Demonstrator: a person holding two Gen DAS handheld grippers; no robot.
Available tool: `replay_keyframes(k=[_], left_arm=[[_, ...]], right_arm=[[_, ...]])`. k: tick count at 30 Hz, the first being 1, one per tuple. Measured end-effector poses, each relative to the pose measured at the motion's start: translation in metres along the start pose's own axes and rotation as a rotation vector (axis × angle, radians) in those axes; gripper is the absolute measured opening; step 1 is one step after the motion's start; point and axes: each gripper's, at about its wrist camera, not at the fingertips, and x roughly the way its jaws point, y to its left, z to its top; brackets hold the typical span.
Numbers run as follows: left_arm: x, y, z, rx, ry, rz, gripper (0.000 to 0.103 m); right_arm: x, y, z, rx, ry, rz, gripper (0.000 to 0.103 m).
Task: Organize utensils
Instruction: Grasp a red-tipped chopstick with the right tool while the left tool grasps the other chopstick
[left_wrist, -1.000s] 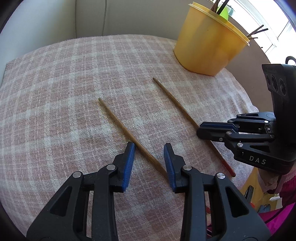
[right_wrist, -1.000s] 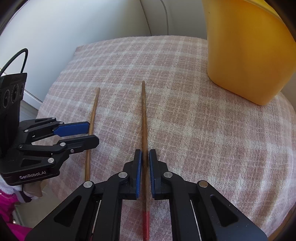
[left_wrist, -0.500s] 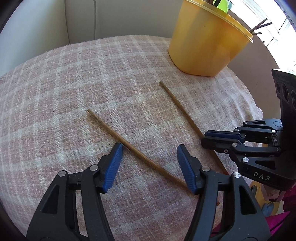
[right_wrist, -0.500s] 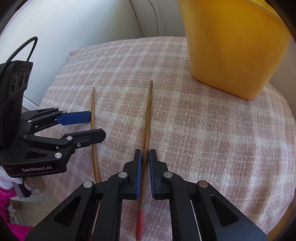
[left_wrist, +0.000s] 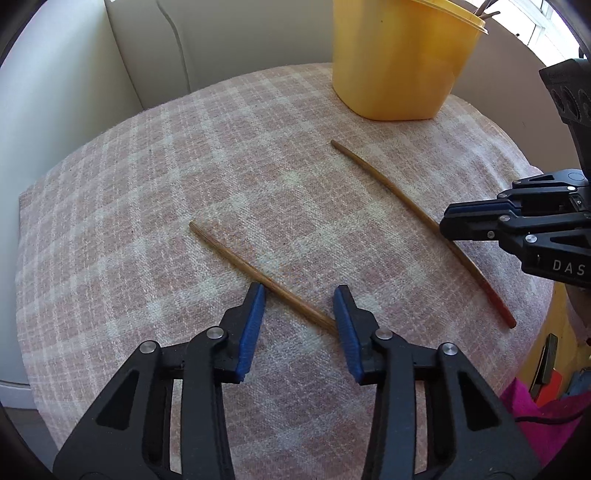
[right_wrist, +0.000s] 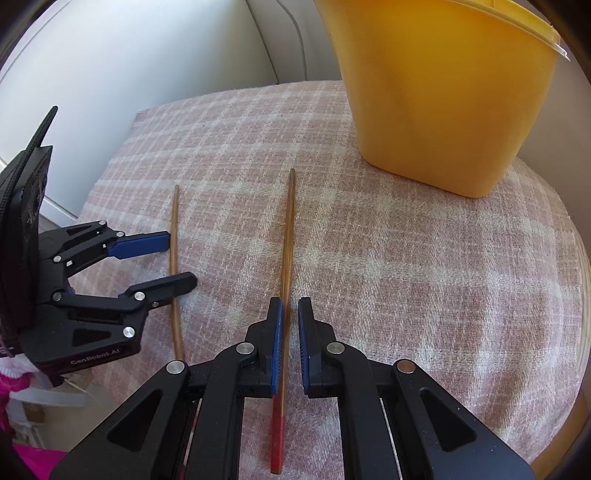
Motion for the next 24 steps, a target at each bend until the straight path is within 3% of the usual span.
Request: replay_keyframes(k=[12,14,18,24], left_arm=[[-0.003,0.048,-0.002,-0.162,0.093,-0.115,0.037],[-0.004,0.054,0.0,-0.176,0.085,-0.129,0.03],[0.004,0.059,0.014,-0.167,0.065,-0.152,0.015],[0.009,0.04,0.029,-0.065,0.041,-0.164,0.01]], right_arm=[[0.017,0.014,0.016,-0.065,0.078,-0.005,0.008],[0.023,0.014,0.022,-0.055,0.095,-0.001,0.009],[0.027,0.015,0.03,-0.053,0.112,0.001,0.009],[0.026,0.016,0.03,-0.046,0.108,-0.003,0.006]])
